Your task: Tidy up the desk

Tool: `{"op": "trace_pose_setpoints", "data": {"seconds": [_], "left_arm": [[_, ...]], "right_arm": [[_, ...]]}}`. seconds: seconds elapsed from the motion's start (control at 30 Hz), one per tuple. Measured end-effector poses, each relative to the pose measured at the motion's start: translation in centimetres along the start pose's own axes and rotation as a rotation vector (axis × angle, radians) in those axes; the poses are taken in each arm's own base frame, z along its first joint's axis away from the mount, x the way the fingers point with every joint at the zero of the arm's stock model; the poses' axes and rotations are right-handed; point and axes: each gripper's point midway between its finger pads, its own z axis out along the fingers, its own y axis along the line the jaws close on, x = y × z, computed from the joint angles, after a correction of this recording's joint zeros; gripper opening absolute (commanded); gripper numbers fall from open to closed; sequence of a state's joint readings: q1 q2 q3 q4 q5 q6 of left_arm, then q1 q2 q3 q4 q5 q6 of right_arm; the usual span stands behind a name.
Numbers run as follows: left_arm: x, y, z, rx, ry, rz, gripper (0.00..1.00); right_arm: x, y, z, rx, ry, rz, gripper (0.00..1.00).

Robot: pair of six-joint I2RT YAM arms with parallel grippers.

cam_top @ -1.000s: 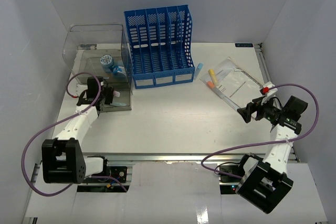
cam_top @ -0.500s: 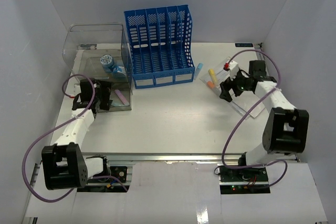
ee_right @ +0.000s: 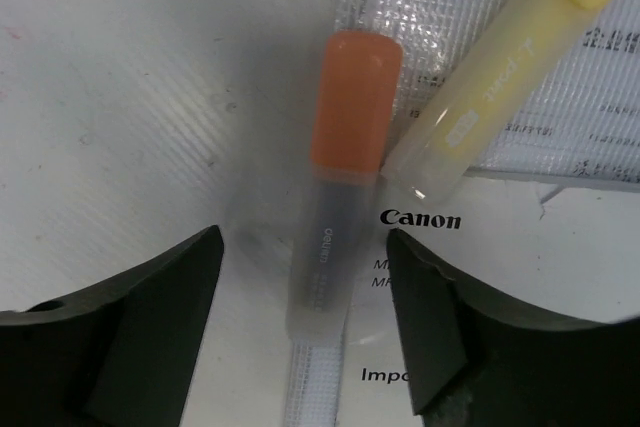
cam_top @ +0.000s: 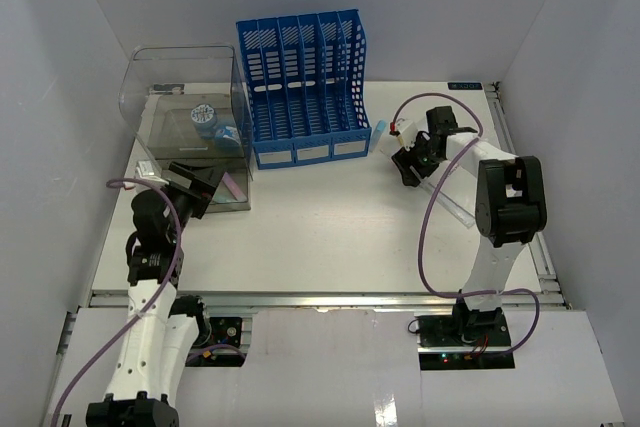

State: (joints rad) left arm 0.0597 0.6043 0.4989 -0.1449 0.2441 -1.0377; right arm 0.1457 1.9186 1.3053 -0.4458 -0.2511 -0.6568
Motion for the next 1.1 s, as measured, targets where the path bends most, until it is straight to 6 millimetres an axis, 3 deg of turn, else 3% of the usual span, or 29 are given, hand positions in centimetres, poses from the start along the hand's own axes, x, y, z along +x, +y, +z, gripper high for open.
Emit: {"op": "trace_pose_setpoints", "data": {"seconds": [0.13,0.27,0.47,0.57,0.7,0.8,1.0,1.1], "left_arm": [[2.0,1.3,-1.1,0.002,0.054,0.003,0.98],[2.6,1.5,-2.1,0.005,0.074,0.016,0.98],[3.3,0.9,-3.0,0.034,0.101,0.026,0.98],[3.6,1.2,-3.4,0.022,0.117,0.039,0.98],[3.5,0.9,-4.0,0.021,0.113,0.073,0.98],[3.1,0.2,-4.6,0.033,0.097,0.087,0.98],[2.0,0.0,-6.2,0.016,0.019,0.096,0.98],[1.3,0.1,-7.3,-0.005,-0.035,0.098,0.98]], "right_arm": [[-0.2,-0.7,0.3,0.036,0.018,-0.013,0.22],[-0.3,-0.5,0.3,0.049,0.031,-0.024,0.08],[-0.2,-0.3,0.2,0.054,0.033,-0.031,0.08],[0.2,1.1,-0.7,0.026,0.022,-0.033,0.08],[-0.3,5.0,-3.6,-0.067,-0.026,-0.085,0.08],[-2.6,8.8,-5.6,-0.137,-0.085,-0.218,0.08],[-7.3,21.2,-6.5,-0.352,-0.126,-0.580,0.08],[-11.2,26.5,-6.7,-0.444,-0.135,-0.719,0.08]]}}
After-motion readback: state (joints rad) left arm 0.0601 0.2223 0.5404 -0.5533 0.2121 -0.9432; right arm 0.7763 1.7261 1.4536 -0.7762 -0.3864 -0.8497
